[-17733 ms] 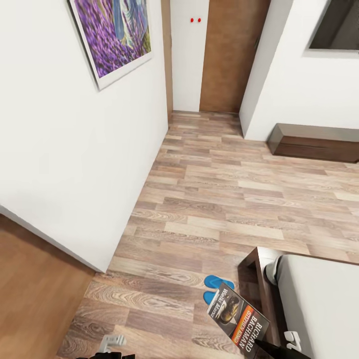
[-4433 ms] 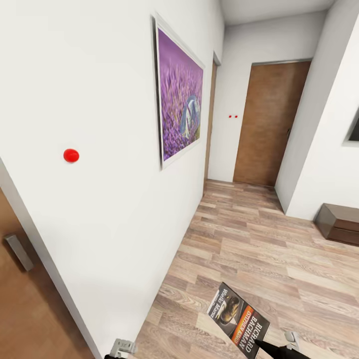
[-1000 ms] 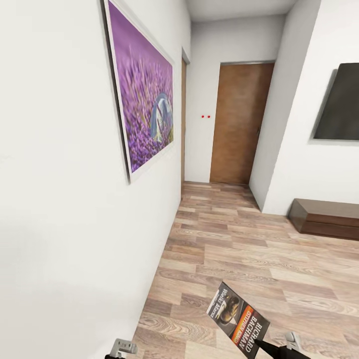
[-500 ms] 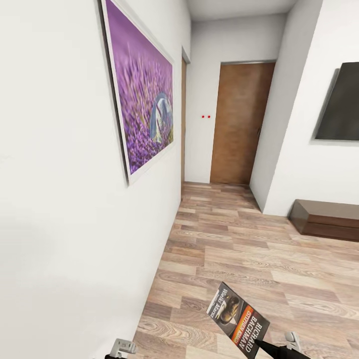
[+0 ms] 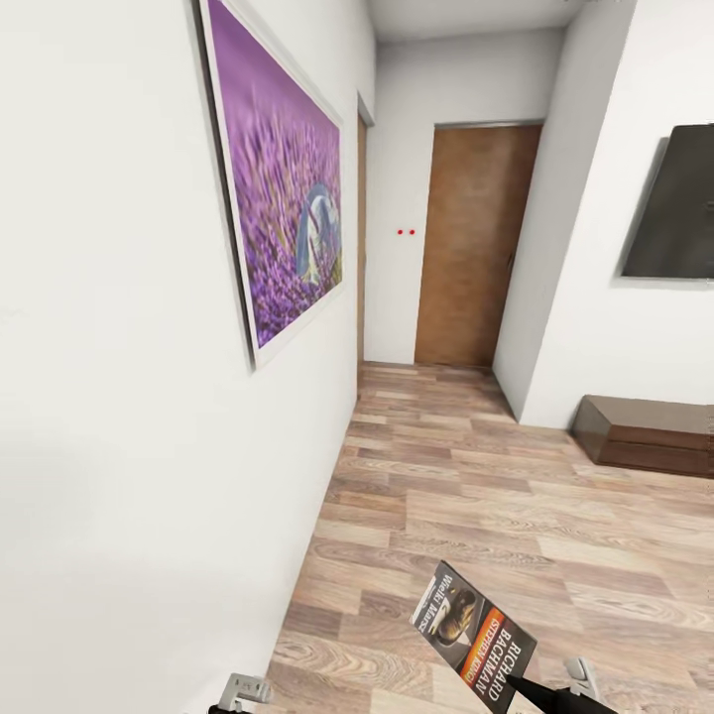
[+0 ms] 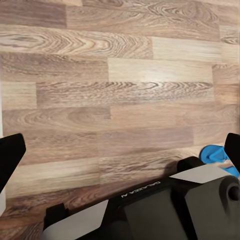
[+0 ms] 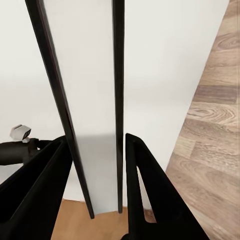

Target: In the bedroom, move the book from the bed onto either nightstand, and place the two sandals side by side next to the bed.

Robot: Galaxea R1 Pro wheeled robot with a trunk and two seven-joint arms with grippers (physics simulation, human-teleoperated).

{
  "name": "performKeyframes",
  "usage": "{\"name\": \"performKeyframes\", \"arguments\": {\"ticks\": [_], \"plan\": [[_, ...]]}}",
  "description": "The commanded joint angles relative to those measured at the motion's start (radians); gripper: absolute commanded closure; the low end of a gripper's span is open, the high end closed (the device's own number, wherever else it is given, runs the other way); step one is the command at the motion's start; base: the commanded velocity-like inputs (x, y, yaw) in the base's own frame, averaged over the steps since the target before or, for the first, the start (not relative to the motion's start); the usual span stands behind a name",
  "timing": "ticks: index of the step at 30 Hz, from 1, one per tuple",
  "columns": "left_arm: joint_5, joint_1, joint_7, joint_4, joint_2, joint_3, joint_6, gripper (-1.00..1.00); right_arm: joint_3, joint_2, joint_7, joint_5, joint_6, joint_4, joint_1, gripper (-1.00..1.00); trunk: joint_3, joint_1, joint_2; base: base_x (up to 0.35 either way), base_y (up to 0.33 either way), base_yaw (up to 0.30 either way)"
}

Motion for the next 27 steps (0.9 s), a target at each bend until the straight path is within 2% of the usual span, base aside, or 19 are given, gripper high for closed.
{"name": "performKeyframes", "arguments": {"ticks": [1, 8, 19, 27], "plan": [[0.007, -0.001, -0.003, 0.001, 0.0, -0.008, -0.004, -1.0, 0.007, 0.0, 0.002, -0.007, -0.004, 0.001, -0.001, 1.0, -0.002, 0.001, -0.002, 0.001, 0.003, -0.223], [0.007, -0.001, -0.003, 0.001, 0.0, -0.008, -0.004, -1.0, 0.008, 0.0, 0.003, -0.007, -0.004, 0.0, -0.001, 1.0, -0.002, 0.001, -0.002, 0.0, 0.001, -0.243], [0.007, -0.001, -0.003, 0.001, 0.0, -0.009, -0.004, -1.0, 0.008, 0.0, 0.003, -0.007, -0.005, 0.0, -0.001, 1.0, -0.002, 0.001, -0.002, 0.006, 0.0, -0.038], [0.007, -0.001, -0.002, 0.001, 0.0, -0.009, -0.004, -1.0, 0.007, 0.0, 0.001, -0.007, -0.004, 0.0, -0.001, 1.0, -0.002, 0.001, -0.002, 0.258, 0.0, 0.0]]}}
